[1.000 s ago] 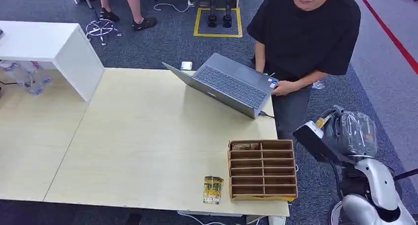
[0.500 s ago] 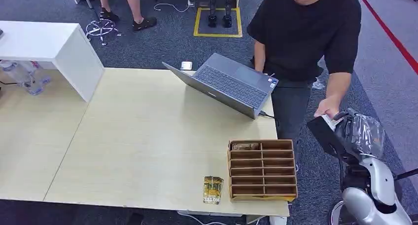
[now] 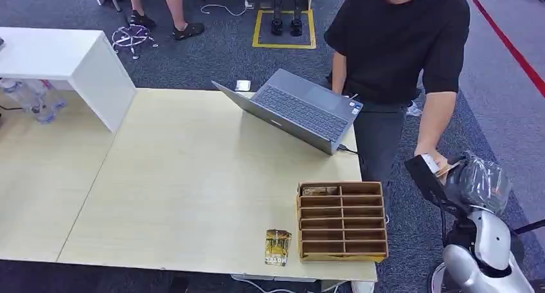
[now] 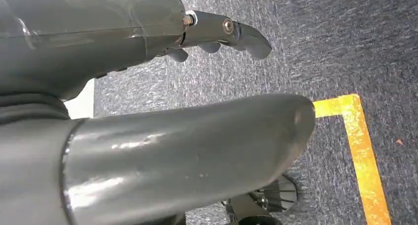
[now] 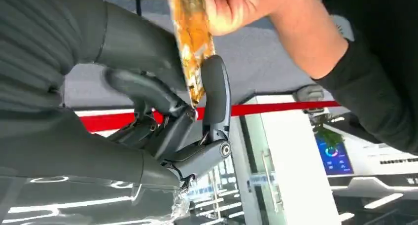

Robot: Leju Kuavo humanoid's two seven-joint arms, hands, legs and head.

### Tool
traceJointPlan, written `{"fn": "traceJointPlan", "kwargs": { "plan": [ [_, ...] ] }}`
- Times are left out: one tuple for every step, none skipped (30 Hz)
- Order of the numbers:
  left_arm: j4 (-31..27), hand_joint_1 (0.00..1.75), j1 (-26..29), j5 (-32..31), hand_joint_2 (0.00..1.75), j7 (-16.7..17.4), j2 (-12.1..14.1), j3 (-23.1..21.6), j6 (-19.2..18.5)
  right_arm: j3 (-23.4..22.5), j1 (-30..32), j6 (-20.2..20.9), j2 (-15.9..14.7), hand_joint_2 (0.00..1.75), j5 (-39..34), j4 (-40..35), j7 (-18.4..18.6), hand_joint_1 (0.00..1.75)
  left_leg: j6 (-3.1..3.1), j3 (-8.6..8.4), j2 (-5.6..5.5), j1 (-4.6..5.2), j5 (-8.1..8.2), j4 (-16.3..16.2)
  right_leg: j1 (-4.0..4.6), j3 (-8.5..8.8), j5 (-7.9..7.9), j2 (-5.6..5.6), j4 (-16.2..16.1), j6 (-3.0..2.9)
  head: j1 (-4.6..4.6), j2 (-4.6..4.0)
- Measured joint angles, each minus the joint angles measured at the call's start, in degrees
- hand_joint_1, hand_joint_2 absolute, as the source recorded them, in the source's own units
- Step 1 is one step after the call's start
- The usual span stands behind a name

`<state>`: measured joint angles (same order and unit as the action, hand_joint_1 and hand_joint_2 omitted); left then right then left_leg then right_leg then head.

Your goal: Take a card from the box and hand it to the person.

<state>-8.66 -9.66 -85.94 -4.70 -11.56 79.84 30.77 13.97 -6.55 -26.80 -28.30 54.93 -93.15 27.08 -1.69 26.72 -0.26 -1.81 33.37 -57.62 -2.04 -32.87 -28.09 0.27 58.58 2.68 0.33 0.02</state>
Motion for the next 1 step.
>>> {"fn": "traceJointPlan", "kwargs": {
  "plan": [
    [0.0,0.00,0.0,0.0,0.00,0.0,0.0,0.0,0.0,0.0,0.2,0.1,0.0,1.75,0.9,0.2,0.2,0.00,0.00,0.00,0.00,0.00,0.00,0.0,0.00,0.00,0.00,0.00,0.0,0.00,0.02,0.00]
  ]
}}
